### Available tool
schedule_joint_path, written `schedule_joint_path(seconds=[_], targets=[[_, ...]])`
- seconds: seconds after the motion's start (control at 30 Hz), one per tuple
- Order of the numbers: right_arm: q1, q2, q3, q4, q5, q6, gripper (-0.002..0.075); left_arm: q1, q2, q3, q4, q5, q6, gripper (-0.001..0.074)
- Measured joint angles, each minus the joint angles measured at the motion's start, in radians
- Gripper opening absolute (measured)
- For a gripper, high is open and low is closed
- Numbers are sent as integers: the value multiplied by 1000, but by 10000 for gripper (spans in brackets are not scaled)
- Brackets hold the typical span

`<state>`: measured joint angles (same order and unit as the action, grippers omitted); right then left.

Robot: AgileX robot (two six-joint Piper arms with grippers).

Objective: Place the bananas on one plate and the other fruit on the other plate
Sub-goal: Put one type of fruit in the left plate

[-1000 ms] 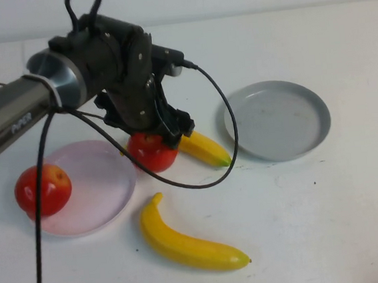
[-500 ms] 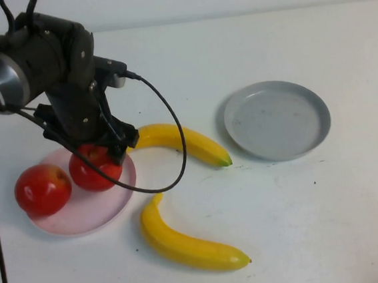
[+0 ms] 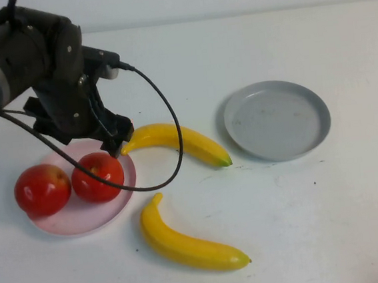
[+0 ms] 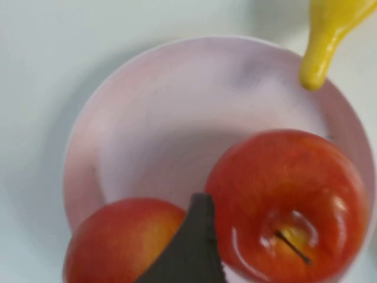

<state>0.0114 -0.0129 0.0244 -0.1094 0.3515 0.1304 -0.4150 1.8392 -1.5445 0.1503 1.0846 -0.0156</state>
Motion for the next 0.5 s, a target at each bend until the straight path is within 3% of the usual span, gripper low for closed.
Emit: schedule_joint_path(seconds=[0.1,0.2,0.27,0.33,0.5], targets=[[0,0,0,0,0,0,-15,-13,-71,1,0,27,-18,616],[0,0,0,0,0,0,-15,-50,-169,2,0,53,-35,397],[0,0,0,0,0,0,-15,-78,-241,14,0,48,-38,190],[0,0,0,0,0,0,-15,-99,-306,37,-4,30,-39,89],[0,0,0,0,0,0,-16,-110,-490,171,-11,-84,-58,15]])
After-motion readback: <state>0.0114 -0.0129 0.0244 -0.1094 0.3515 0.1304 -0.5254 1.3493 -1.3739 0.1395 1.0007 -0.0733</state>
